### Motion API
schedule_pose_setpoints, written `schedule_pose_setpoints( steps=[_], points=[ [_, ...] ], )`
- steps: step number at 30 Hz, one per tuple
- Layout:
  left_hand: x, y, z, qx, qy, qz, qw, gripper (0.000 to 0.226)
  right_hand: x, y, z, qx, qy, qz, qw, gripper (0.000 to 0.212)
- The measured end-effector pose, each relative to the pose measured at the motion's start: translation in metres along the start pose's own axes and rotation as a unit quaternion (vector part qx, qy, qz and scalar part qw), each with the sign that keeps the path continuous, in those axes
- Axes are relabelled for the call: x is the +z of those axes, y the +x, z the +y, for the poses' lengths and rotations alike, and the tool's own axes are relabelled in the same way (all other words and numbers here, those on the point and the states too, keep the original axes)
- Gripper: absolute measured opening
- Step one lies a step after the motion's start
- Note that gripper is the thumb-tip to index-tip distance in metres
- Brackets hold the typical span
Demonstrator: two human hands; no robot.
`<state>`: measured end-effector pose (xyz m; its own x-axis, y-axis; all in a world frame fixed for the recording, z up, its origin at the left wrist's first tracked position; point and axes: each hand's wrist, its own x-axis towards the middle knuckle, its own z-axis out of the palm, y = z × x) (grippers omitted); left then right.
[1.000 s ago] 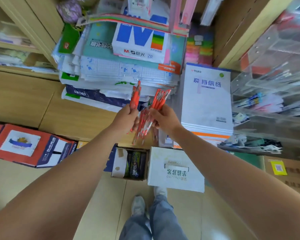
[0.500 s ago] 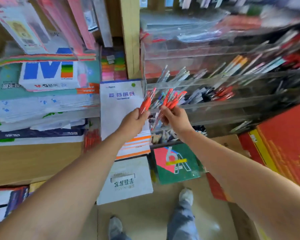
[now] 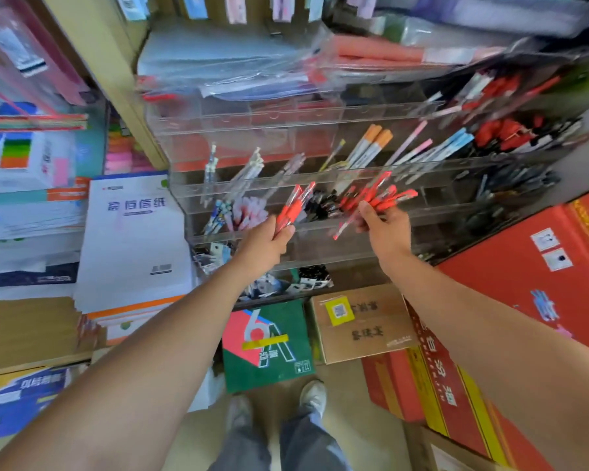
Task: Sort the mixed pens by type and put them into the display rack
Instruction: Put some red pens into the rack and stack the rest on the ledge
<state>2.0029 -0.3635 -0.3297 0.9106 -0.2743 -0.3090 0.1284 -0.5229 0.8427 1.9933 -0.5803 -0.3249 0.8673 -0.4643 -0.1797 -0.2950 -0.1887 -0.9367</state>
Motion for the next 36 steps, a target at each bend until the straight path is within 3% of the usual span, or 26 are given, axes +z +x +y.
schedule_pose_setpoints(
  steps=[7, 13, 17, 27, 36],
  points=[
    [0.022, 0.025, 0.006, -0.017, 0.003, -0.024, 1.000, 0.021, -0.010, 0.034, 0.007, 0.061, 0.048, 0.062, 0.995, 0.026],
    [0.023, 0.045, 0.010, -0.011, -0.011, -0.049, 0.999, 0.024, 0.001, 0.056, 0.004, 0.042, -0.042, 0.113, 0.992, 0.027],
    [0.020, 0.056, 0.009, 0.000, -0.006, -0.069, 0.998, 0.023, 0.008, 0.067, 0.013, 0.043, -0.117, 0.145, 0.982, 0.044],
    [0.022, 0.071, 0.001, 0.019, 0.013, -0.099, 0.995, 0.027, 0.024, 0.072, 0.031, 0.097, -0.152, 0.076, 0.981, 0.035],
    [0.032, 0.075, 0.009, -0.005, -0.001, -0.081, 0.997, 0.028, 0.023, 0.075, 0.032, 0.058, -0.148, 0.043, 0.986, 0.030]
  ],
)
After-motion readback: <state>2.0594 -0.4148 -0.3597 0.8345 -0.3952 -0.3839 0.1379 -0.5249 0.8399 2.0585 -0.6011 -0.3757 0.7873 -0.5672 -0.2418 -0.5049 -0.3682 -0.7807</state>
